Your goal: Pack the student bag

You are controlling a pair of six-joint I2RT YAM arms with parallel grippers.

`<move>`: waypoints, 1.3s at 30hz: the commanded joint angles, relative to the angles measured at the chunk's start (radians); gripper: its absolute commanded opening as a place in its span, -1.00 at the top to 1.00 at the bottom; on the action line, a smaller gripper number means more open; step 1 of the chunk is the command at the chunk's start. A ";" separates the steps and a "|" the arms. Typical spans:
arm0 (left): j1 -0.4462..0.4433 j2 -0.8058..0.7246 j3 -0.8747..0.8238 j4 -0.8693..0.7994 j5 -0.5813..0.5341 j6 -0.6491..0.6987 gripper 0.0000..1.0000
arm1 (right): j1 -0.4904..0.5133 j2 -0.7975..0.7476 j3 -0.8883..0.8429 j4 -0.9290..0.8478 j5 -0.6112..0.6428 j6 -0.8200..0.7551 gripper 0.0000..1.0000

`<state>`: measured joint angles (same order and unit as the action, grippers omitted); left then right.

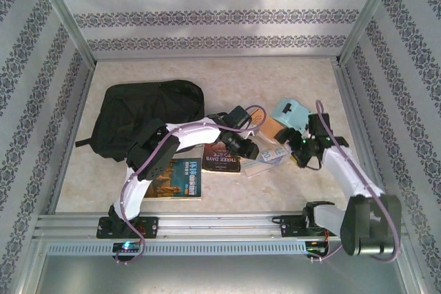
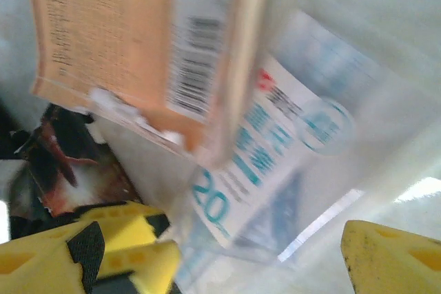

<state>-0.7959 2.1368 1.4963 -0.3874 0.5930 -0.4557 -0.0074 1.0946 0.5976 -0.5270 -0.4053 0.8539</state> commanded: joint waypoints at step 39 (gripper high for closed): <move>0.023 0.003 -0.034 0.079 0.070 -0.071 0.34 | 0.020 -0.128 -0.210 0.323 0.049 0.318 0.91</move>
<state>-0.7876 2.1452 1.4826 -0.3428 0.6296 -0.4885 0.0048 0.9779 0.3691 -0.1810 -0.3904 1.1812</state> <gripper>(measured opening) 0.323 0.067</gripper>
